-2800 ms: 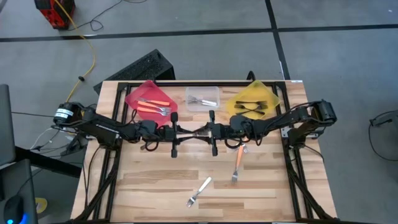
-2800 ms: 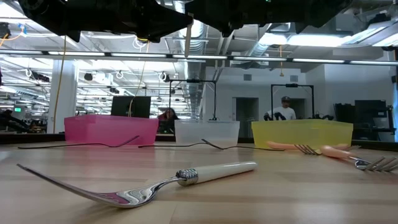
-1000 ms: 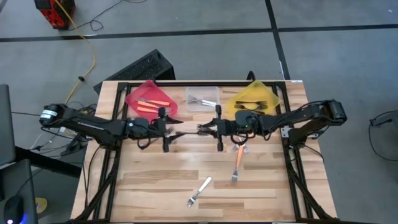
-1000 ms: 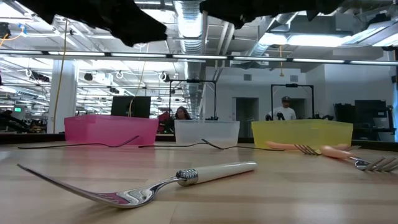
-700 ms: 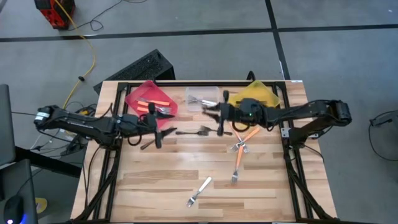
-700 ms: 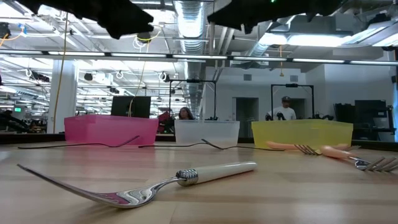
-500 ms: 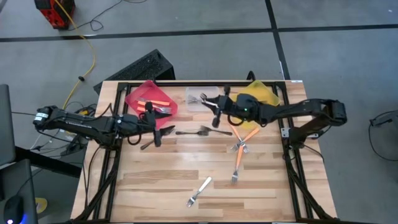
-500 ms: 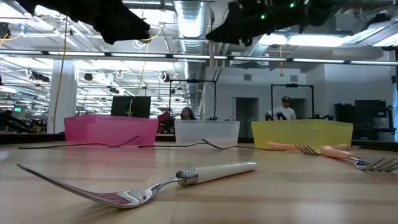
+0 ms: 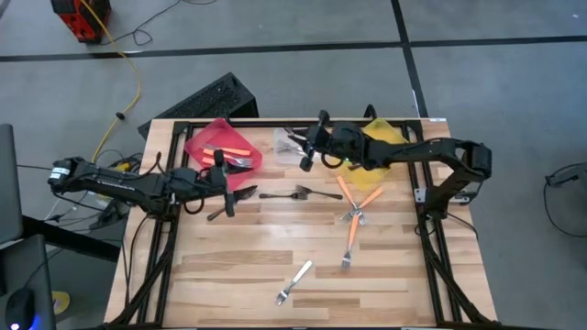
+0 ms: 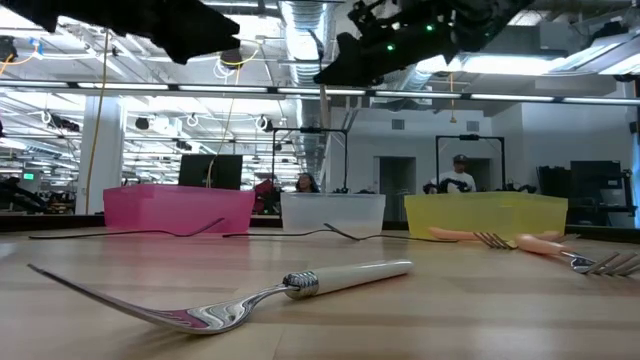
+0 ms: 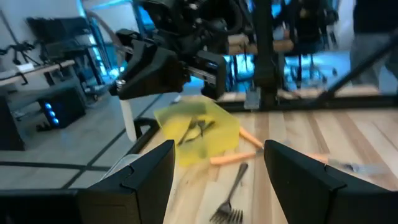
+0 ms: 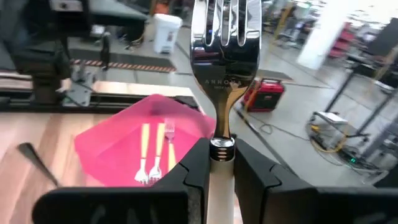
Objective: Sort silverware by color (type)
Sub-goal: Put the white fork into the transparent bin
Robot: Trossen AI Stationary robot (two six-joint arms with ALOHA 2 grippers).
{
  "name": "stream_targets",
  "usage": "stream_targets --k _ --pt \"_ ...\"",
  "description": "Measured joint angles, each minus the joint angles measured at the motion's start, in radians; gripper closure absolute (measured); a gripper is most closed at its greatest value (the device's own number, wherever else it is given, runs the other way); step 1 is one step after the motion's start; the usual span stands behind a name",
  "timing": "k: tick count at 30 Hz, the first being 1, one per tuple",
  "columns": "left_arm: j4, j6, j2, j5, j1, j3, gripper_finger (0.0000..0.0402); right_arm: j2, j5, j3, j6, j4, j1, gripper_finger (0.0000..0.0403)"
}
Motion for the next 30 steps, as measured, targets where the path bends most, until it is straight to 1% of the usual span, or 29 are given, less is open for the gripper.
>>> stream_targets --k 4,10,15,18,25,28,30 --pt "0.092 -0.047 -0.069 -0.007 0.020 -0.096 0.0168 0.035 -0.050 0.067 -0.020 -0.087 -0.029 0.0330" --pt "0.197 -0.080 -0.148 -0.002 0.027 -0.190 0.0168 0.130 -0.057 0.167 -0.078 -0.239 -0.068 0.0330" --pt "0.221 -0.081 -0.185 -0.002 0.027 -0.228 0.0168 0.221 -0.055 0.203 -0.082 -0.310 -0.083 0.0330" --pt "0.223 -0.094 -0.201 -0.002 0.027 -0.249 0.0168 0.253 -0.029 0.219 -0.082 -0.349 -0.089 0.0330" --pt "0.223 -0.100 -0.207 -0.002 0.029 -0.255 0.0168 0.300 0.000 0.286 -0.132 -0.522 -0.107 0.0330" --pt "0.227 -0.106 -0.207 -0.002 0.029 -0.255 0.0168 0.335 -0.003 0.333 -0.133 -0.613 -0.130 0.0330" --pt "0.229 -0.112 -0.206 -0.001 0.029 -0.255 0.0168 0.358 -0.002 0.366 -0.133 -0.703 -0.145 0.0330"
